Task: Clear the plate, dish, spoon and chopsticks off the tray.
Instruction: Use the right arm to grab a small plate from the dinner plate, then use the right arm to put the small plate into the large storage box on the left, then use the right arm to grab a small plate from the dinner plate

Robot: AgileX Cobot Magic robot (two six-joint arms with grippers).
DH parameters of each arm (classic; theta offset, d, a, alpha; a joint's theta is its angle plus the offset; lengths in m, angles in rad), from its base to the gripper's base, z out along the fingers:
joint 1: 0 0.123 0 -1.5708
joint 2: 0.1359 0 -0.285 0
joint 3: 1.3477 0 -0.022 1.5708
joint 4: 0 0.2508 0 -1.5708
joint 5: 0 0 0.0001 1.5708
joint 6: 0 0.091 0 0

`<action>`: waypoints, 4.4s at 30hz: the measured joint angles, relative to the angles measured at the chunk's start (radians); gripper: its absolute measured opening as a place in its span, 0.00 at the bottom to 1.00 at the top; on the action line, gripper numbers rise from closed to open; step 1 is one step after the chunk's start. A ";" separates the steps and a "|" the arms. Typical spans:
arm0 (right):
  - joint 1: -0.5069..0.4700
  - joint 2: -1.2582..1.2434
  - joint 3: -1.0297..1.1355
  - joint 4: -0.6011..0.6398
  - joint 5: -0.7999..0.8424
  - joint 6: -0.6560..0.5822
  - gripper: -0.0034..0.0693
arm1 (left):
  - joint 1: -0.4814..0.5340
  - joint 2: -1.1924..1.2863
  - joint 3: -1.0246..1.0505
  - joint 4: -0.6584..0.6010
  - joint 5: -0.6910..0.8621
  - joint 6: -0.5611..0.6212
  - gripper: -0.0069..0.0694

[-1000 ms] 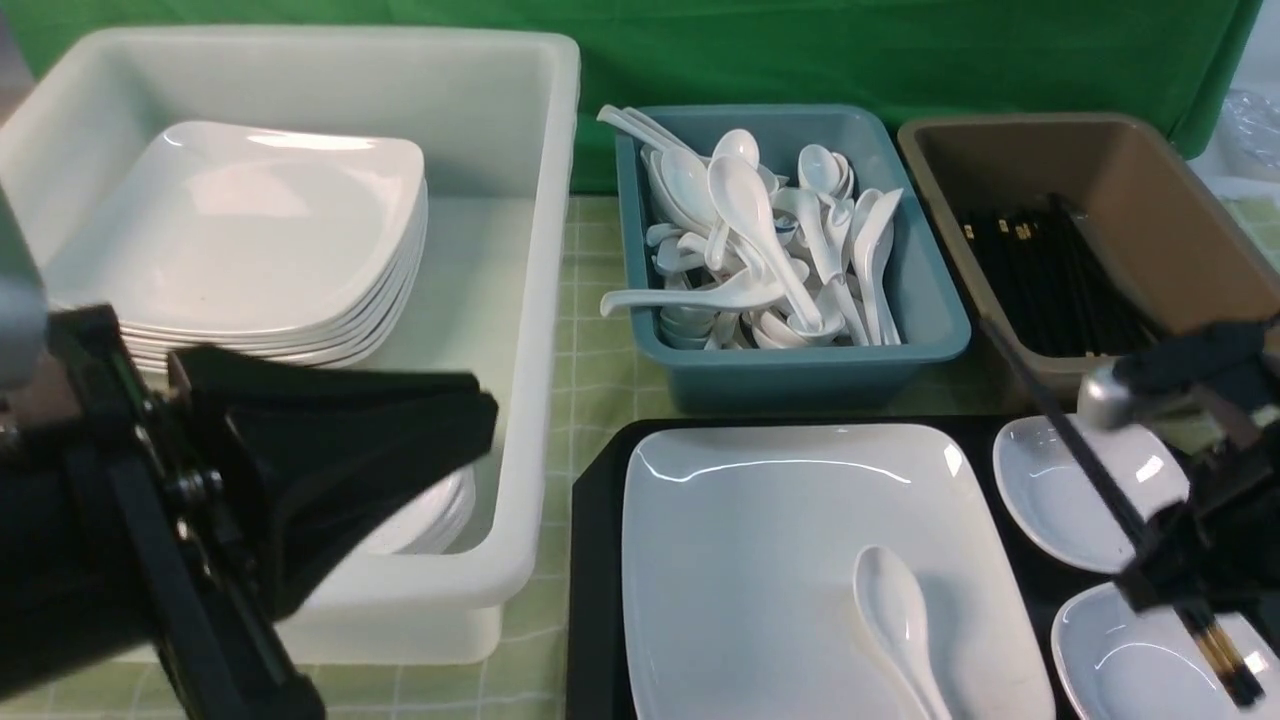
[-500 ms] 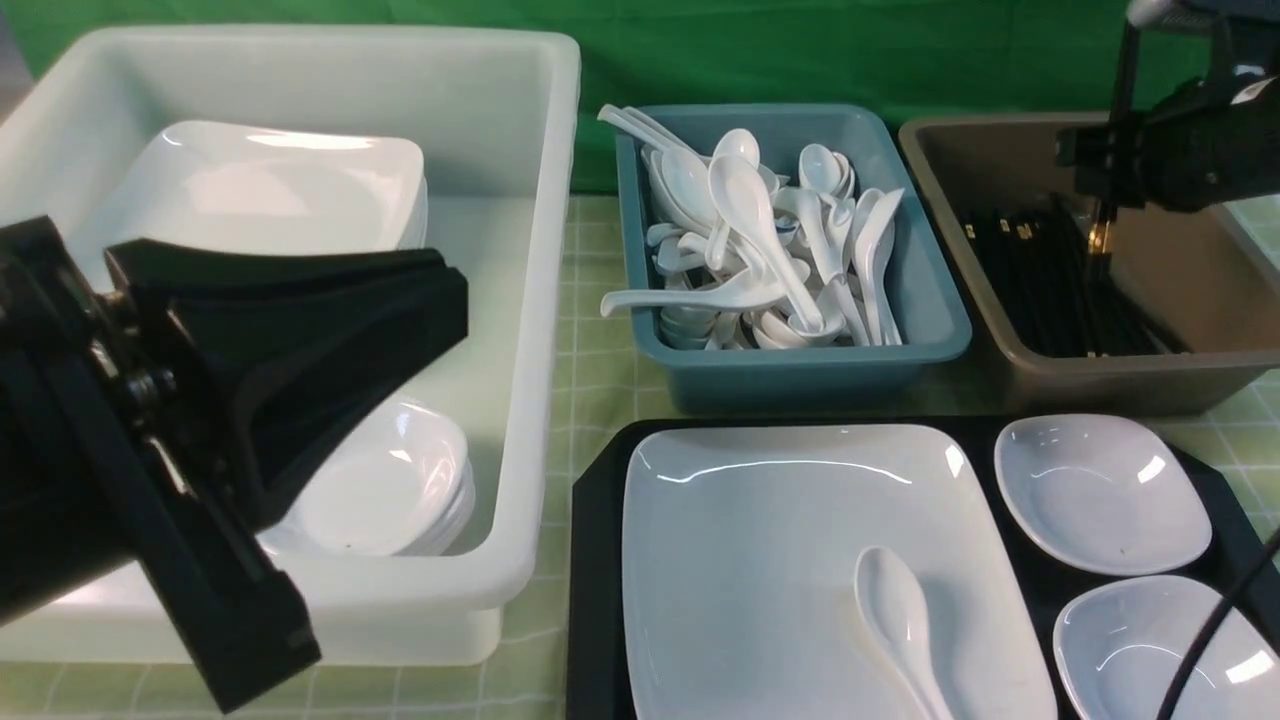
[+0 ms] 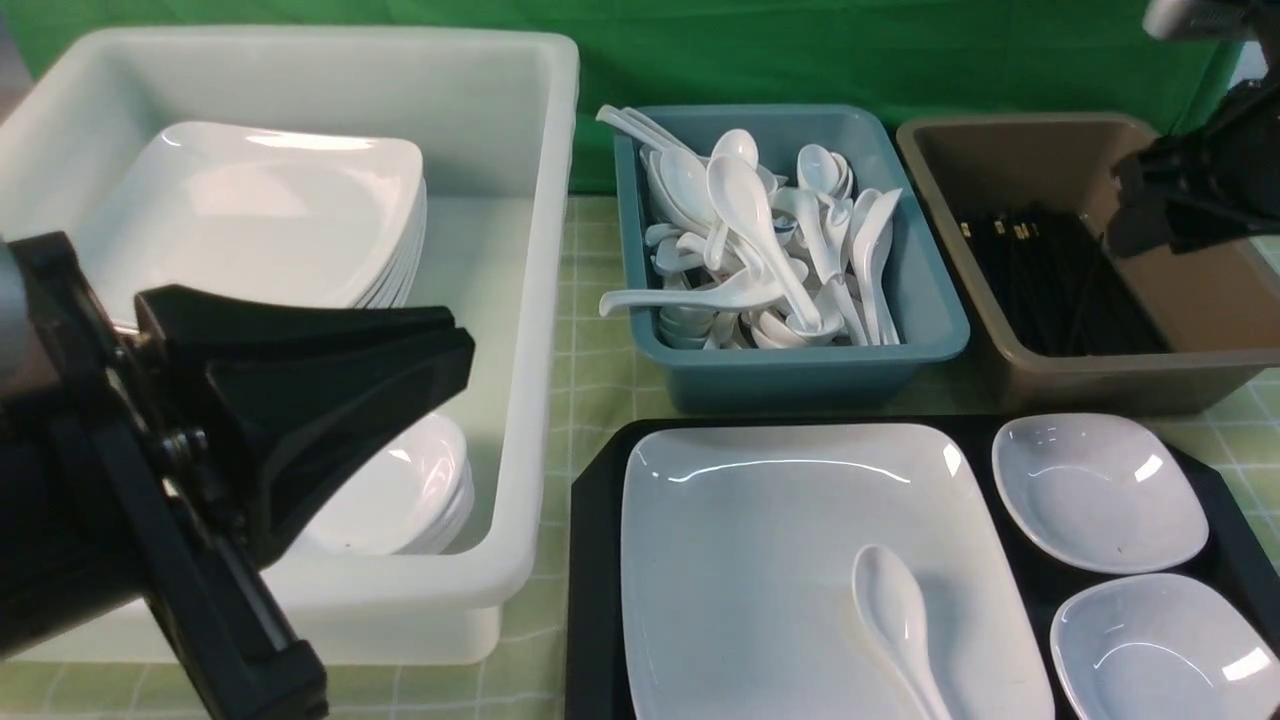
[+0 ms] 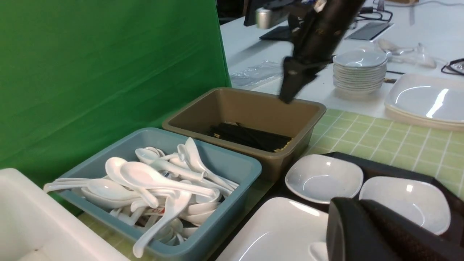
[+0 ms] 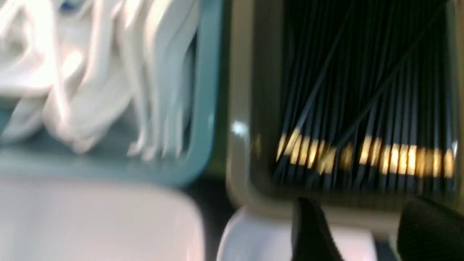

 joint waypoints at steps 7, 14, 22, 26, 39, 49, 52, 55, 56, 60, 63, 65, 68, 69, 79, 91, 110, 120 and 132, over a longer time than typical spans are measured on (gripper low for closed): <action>0.265 -0.254 0.460 -0.207 0.097 0.109 0.61 | 0.000 0.000 0.000 0.033 0.009 0.000 0.12; 0.423 -0.264 0.778 -0.247 -0.094 0.138 0.75 | 0.000 0.000 0.000 0.035 0.027 0.000 0.12; 0.427 -0.160 0.826 -0.322 -0.236 0.151 0.66 | 0.000 0.000 0.000 0.037 0.032 0.005 0.12; 0.428 -0.131 0.826 -0.359 -0.247 0.151 0.54 | 0.000 0.000 0.000 0.037 0.032 0.006 0.12; 0.432 -0.200 0.759 -0.376 -0.113 0.161 0.28 | 0.000 0.000 0.000 0.037 0.042 0.006 0.12; 0.458 -0.495 0.390 -0.299 0.203 0.231 0.13 | 0.000 -0.041 -0.008 0.120 0.135 -0.095 0.12; 0.586 -0.469 0.228 -0.262 0.185 0.222 0.13 | 0.000 -0.103 -0.049 0.305 0.269 -0.300 0.12; 0.724 -0.389 0.119 -0.256 0.138 0.197 0.13 | 0.000 -0.178 -0.076 0.468 0.407 -0.470 0.12; 0.736 -0.381 0.102 -0.256 0.133 0.193 0.13 | 0.000 -0.191 -0.076 0.490 0.417 -0.482 0.12; 0.939 -0.171 -0.068 -0.259 -0.028 0.124 0.13 | 0.000 -0.320 -0.082 0.619 0.577 -0.618 0.12; 0.997 0.002 -0.196 -0.258 -0.114 0.069 0.13 | 0.000 -0.401 -0.083 0.639 0.631 -0.639 0.12; 1.012 0.093 -0.284 -0.257 -0.131 0.045 0.13 | 0.000 -0.435 -0.083 0.643 0.652 -0.642 0.12; 1.017 0.276 -0.441 -0.259 -0.137 0.015 0.13 | 0.000 -0.469 -0.083 0.642 0.673 -0.644 0.12; 1.017 0.327 -0.481 -0.260 -0.137 0.010 0.13 | 0.000 -0.473 -0.083 0.640 0.677 -0.644 0.12; 0.998 0.622 -0.660 -0.288 -0.138 -0.004 0.20 | 0.000 -0.478 -0.084 0.628 0.683 -0.644 0.12; 1.003 0.584 -0.714 -0.294 0.036 0.020 0.82 | 0.000 -0.478 -0.084 0.606 0.661 -0.644 0.12; 0.631 0.068 -0.091 -0.345 0.266 0.046 0.44 | 0.000 -0.423 0.049 0.491 0.343 -0.619 0.12; 0.265 0.031 0.373 -0.350 -0.050 0.046 0.57 | 0.000 -0.423 0.049 0.492 0.341 -0.573 0.12; 0.205 0.049 0.447 -0.347 -0.251 -0.002 0.59 | 0.000 -0.423 0.049 0.491 0.340 -0.567 0.12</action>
